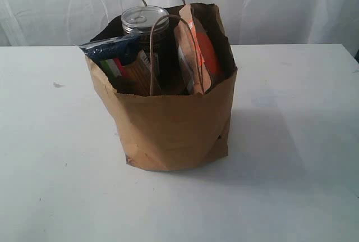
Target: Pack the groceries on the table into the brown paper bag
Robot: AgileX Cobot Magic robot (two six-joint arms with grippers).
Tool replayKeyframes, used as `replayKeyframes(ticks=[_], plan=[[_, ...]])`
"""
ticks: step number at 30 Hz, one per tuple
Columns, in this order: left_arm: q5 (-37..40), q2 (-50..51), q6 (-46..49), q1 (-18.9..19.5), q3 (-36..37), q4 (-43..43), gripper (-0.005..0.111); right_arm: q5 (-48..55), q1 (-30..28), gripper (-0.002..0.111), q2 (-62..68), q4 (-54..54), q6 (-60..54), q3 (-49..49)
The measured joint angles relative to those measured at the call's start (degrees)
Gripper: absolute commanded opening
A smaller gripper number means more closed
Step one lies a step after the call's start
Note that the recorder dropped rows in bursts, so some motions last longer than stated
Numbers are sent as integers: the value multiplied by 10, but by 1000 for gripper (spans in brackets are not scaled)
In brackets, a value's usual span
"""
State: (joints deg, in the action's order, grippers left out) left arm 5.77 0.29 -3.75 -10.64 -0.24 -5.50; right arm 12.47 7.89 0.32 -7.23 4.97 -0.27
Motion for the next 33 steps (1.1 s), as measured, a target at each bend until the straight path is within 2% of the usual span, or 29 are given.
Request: replayKeyframes(ticks=[30,33], plan=[[0,0,0,0,0,0,0,0,0,0,0,1,0,0],[0,0,0,18,0,0,0,2,0,0,0,1,0,0]])
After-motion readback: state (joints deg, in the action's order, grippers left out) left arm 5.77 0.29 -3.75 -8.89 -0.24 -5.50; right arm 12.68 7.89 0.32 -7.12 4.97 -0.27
